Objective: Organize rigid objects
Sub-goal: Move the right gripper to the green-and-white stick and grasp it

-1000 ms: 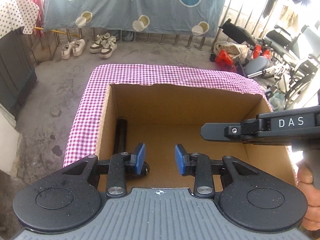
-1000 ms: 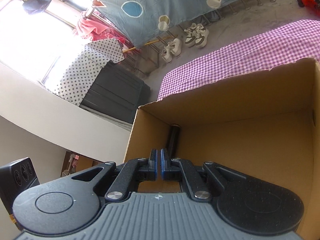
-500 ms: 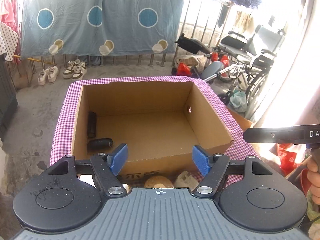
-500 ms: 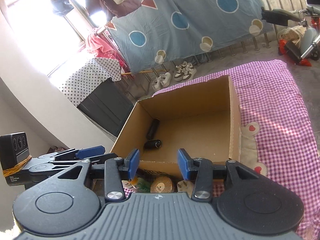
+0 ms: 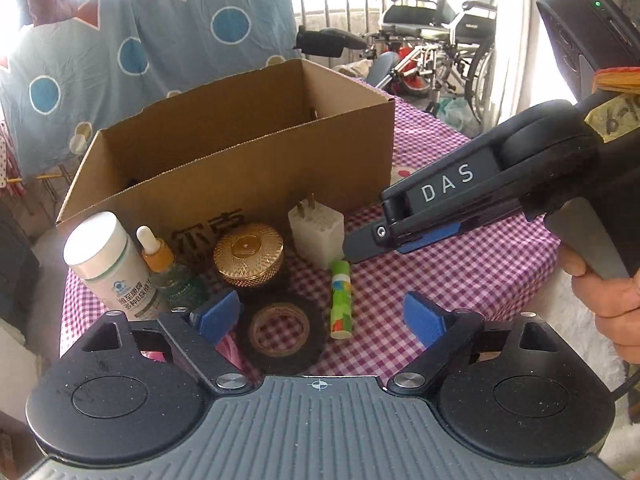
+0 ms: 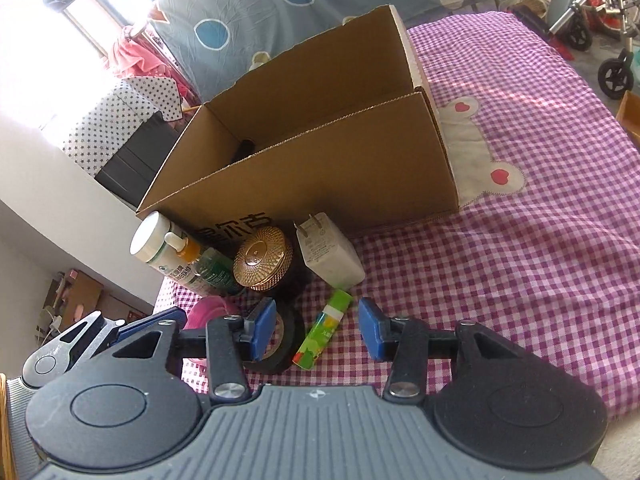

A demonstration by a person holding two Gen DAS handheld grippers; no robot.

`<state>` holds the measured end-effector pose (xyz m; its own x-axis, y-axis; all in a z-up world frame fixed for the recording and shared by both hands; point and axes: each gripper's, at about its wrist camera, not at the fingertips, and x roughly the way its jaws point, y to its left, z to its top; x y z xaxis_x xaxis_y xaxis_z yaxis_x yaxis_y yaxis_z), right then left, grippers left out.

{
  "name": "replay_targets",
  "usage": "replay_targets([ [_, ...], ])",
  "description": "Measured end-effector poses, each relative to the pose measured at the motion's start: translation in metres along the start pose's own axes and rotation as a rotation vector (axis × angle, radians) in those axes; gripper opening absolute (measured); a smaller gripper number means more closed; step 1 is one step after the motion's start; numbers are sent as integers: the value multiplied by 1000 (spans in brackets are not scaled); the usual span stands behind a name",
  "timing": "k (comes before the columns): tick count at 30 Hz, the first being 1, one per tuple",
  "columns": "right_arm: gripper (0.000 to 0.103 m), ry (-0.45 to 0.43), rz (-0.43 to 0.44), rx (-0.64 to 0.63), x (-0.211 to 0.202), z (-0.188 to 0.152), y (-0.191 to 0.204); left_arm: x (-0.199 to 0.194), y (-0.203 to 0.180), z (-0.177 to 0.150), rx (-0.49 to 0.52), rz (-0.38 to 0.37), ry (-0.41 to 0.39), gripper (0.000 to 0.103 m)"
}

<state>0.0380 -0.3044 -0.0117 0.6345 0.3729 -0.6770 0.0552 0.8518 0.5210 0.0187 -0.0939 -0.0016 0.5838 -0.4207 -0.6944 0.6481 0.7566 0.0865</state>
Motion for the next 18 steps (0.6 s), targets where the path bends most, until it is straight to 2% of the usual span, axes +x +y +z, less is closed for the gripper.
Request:
replay_targets([
  [6, 41, 44, -90, -67, 32, 1, 14, 19, -8, -13, 13, -10, 30, 59],
  [8, 31, 56, -111, -84, 39, 0, 16, 23, -8, -13, 19, -20, 35, 54],
  [10, 24, 69, -132, -107, 45, -1, 19, 26, -8, -13, 22, -30, 41, 42],
  [13, 19, 78, -152, -150, 48, -4, 24, 30, -8, -13, 12, -54, 54, 35],
  [18, 17, 79, -167, -156, 41, -9, 21, 35, -11, -12, -2, -98, 75, 34],
])
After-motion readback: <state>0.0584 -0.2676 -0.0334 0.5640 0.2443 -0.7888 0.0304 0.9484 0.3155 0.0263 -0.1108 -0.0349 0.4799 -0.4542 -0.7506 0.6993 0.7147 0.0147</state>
